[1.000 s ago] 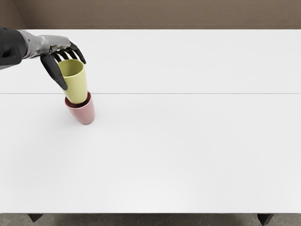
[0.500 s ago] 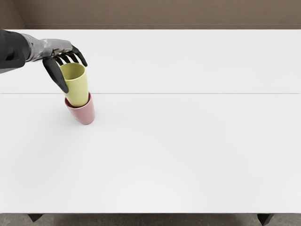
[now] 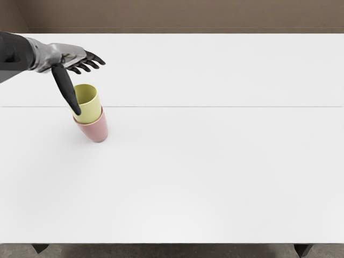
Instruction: Pick up cup and place in cup with left hand
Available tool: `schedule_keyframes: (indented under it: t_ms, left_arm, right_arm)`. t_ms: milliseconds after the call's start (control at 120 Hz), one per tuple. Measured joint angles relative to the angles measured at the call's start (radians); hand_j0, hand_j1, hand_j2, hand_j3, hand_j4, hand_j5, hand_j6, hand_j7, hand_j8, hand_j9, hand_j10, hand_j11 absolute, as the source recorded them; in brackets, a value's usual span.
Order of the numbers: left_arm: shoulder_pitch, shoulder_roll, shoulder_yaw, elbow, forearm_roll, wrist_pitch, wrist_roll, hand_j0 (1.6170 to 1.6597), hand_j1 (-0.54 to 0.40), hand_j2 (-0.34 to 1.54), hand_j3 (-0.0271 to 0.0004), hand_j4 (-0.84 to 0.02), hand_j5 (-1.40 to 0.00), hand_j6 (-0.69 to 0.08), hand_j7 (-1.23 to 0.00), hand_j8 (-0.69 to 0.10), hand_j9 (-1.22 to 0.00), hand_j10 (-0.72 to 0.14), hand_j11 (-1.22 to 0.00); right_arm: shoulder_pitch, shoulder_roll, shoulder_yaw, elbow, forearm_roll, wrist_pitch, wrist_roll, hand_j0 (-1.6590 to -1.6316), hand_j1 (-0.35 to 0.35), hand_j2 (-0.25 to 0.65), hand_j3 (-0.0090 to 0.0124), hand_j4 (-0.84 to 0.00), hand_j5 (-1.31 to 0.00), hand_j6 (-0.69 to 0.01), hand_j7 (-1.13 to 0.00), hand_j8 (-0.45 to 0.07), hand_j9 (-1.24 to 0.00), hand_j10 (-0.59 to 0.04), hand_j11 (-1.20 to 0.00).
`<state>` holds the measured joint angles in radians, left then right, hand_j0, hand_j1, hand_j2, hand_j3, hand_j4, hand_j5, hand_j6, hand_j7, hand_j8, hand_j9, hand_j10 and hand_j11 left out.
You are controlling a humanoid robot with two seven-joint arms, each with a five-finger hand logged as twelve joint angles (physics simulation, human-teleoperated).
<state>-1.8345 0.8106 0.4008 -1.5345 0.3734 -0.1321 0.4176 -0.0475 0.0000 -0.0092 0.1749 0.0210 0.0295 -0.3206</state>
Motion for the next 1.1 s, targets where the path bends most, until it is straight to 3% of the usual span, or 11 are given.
schedule_keyframes:
  t_ms: [325, 517, 783, 942, 1100]
  left_arm:
    - [0.006, 0.001, -0.159, -0.001, -0.136, -0.122, -0.002, 1.658, 0.301, 0.01, 0.0, -0.044, -0.05, -0.045, -0.05, -0.045, -0.05, -0.044, -0.05]
    - [0.008, -0.007, -0.222, -0.002, -0.221, -0.185, -0.004, 1.658, 0.312, 0.01, 0.0, -0.034, -0.04, -0.035, -0.04, -0.035, -0.04, -0.034, -0.04]
    - [0.011, -0.016, -0.261, -0.004, -0.368, -0.286, -0.02, 1.6581, 0.317, 0.01, 0.0, -0.029, -0.04, -0.03, -0.04, -0.029, -0.04, -0.029, -0.04]
    - [0.011, -0.017, -0.261, -0.003, -0.391, -0.406, -0.021, 1.6581, 0.318, 0.0, 0.0, -0.027, -0.03, -0.028, -0.03, -0.028, -0.03, -0.027, -0.03]
    - [0.01, -0.023, -0.263, -0.004, -0.394, -0.447, -0.02, 1.6581, 0.32, 0.0, 0.0, -0.026, -0.03, -0.026, -0.03, -0.026, -0.03, -0.025, -0.03]
  right_arm:
    - [0.0, 0.0, 0.0, 0.0, 0.0, 0.0, 0.0, -1.6581, -0.349, 0.0, 0.0, 0.0, 0.0, 0.0, 0.0, 0.0, 0.0, 0.0, 0.0]
    - [0.0, 0.0, 0.0, 0.0, 0.0, 0.0, 0.0, -1.6581, -0.349, 0.0, 0.0, 0.0, 0.0, 0.0, 0.0, 0.0, 0.0, 0.0, 0.0]
    - [0.0, 0.0, 0.0, 0.0, 0.0, 0.0, 0.0, -1.6581, -0.349, 0.0, 0.0, 0.0, 0.0, 0.0, 0.0, 0.0, 0.0, 0.0, 0.0]
    - [0.0, 0.0, 0.0, 0.0, 0.0, 0.0, 0.0, -1.6581, -0.349, 0.0, 0.0, 0.0, 0.0, 0.0, 0.0, 0.0, 0.0, 0.0, 0.0]
    - [0.0, 0.0, 0.0, 0.0, 0.0, 0.0, 0.0, -1.6581, -0.349, 0.0, 0.0, 0.0, 0.0, 0.0, 0.0, 0.0, 0.0, 0.0, 0.0]
